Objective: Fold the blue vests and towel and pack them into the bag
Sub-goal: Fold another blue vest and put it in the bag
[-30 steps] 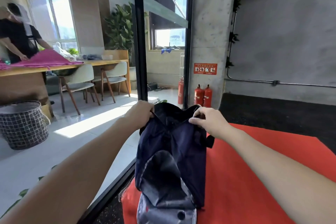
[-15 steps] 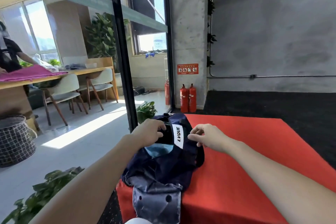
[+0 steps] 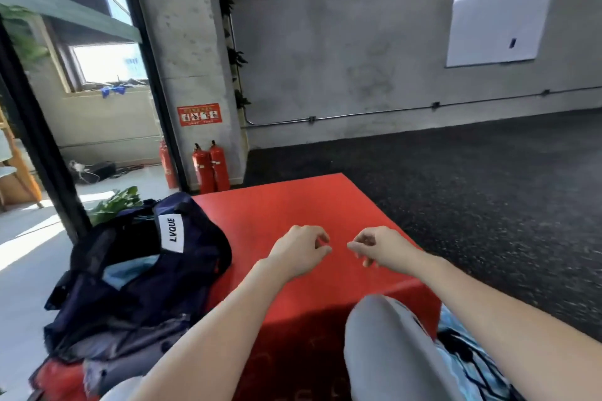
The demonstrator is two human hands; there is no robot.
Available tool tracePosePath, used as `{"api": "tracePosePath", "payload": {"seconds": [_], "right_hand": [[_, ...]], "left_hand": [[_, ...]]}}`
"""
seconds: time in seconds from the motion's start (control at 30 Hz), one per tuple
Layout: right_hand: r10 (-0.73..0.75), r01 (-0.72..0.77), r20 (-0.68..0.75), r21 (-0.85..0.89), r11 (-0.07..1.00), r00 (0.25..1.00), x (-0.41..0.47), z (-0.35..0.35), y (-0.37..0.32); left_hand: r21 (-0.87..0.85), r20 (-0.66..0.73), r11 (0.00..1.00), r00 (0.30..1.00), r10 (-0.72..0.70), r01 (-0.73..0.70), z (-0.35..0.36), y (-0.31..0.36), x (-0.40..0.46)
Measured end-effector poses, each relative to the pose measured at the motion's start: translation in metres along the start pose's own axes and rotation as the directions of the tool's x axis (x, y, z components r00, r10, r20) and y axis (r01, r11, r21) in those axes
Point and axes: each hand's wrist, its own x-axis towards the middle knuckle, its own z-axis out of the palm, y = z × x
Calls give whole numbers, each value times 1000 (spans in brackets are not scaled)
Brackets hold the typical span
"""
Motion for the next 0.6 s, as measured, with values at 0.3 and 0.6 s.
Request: {"api": "tracePosePath", "payload": {"seconds": [0.3, 0.6], "right_hand": [[313, -311, -125, 37, 950, 941, -66, -53, 177], [585, -582, -57, 54, 811, 809, -103, -48, 333]], "left_hand": [[-65, 234, 989, 962, 142, -130, 149, 122, 47], [-56, 500, 993, 857, 122, -108, 293, 168, 71]]}}
